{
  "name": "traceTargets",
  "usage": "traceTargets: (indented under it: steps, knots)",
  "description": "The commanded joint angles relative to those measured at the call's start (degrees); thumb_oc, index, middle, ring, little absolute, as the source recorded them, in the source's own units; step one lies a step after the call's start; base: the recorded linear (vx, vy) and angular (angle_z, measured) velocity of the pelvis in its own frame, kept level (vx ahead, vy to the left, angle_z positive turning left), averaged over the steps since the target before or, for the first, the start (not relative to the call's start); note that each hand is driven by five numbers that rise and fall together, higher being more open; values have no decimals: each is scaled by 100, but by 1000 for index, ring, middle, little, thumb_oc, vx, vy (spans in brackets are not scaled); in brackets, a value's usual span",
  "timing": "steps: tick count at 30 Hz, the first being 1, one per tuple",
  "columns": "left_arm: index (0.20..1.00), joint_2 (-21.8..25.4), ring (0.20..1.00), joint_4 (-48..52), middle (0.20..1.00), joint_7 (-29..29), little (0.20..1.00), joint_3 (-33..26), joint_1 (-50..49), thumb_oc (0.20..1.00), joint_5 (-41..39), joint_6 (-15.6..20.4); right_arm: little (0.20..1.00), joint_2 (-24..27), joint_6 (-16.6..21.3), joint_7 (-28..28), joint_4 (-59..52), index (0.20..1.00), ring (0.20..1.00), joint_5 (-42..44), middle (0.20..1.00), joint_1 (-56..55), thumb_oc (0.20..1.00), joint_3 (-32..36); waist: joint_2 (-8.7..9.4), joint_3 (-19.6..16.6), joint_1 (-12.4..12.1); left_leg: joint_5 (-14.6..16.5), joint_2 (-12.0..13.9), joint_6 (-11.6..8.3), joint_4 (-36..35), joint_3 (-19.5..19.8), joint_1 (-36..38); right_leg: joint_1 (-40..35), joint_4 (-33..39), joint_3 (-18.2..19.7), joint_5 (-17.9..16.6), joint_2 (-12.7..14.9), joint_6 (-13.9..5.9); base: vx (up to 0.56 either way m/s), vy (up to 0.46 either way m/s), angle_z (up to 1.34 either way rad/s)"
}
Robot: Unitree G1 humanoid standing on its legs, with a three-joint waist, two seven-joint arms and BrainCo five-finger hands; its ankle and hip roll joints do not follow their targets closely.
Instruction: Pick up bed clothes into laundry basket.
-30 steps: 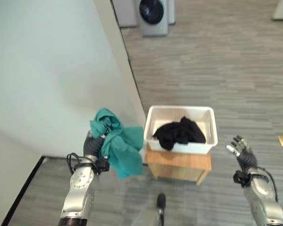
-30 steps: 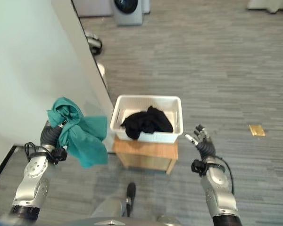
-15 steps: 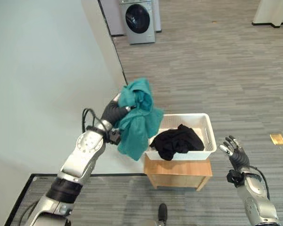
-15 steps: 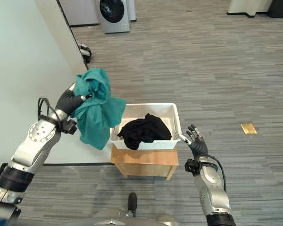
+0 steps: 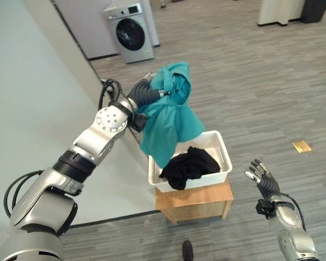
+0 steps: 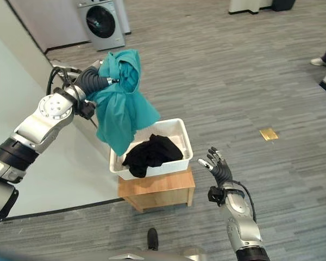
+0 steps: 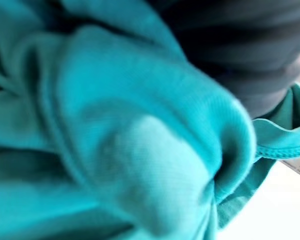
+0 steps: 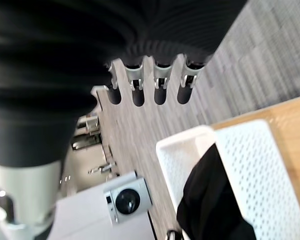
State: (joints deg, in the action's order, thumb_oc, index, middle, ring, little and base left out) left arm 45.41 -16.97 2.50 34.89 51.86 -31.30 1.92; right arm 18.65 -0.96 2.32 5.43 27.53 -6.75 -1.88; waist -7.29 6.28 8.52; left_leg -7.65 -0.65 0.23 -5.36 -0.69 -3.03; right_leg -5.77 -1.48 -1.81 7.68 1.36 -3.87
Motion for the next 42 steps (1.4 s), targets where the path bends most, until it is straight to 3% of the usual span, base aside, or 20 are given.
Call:
traceTargets:
  steps: [1,6,13,18,25,26,35,42]
  knots:
    - [200,139,200,-374,200,-117,200,-256,928,200,-215,239,1000,159,305,-33,-442,1000,1000,97,1000,121,1000,85,230,297,-71,746,-68,-201,36,0,528,559,648,-175,-722,124,-419,25,-1,-21]
    - [200,269,200,-447,200,-189,200,-11,1353,200,-88,329,1000,189,377,-17,-421,1000,1000,173,1000,113,1000,74,319,593,98,713,-21,-219,36,-252,183,1017,648,-35,-858,72,-487,-25,7,-26]
    - [200,438,200,-591,200,-259,200,-90,1165,200,295,323,1000,176,386,-45,-412,1000,1000,177,1000,0,1000,84,522,963,168,657,21,-223,36,-454,-215,1512,648,109,-1014,-2,-501,-33,6,-22]
    - [200,265,200,-907,200,-374,200,-231,1002,200,525,287,1000,153,397,28,-403,1000,1000,161,1000,-59,1000,123,739,1260,229,601,42,-218,36,-462,-552,1881,648,153,-1108,-60,-478,-46,-7,-14]
    - [200,183,200,-1244,200,-406,200,-246,928,200,1201,220,1000,155,439,46,-371,1000,1000,95,1000,-134,1000,161,864,1405,241,560,38,-214,36,-410,-821,2123,648,121,-1162,-71,-453,-23,-15,3]
    - [1000,198,1000,-1316,1000,-287,1000,-118,956,1000,1585,164,1000,144,450,40,-372,1000,1000,97,1000,-156,1000,162,866,1407,237,563,40,-218,36,-404,-837,2139,648,113,-1156,-76,-453,-17,-18,12]
    - [1000,337,1000,-916,1000,-131,1000,231,900,1000,2631,164,1000,177,562,5,-351,1000,1000,115,1000,-297,1000,339,830,1390,118,598,25,-218,36,-307,-792,2047,648,54,-1092,-76,-439,-1,-2,1]
    - [1000,543,1000,-115,1000,117,1000,38,301,1000,2565,241,1000,223,529,-78,-407,1000,1000,81,1000,-316,1000,366,738,1310,-36,597,7,-223,36,-203,-675,1882,648,-44,-1024,-61,-427,3,-4,6]
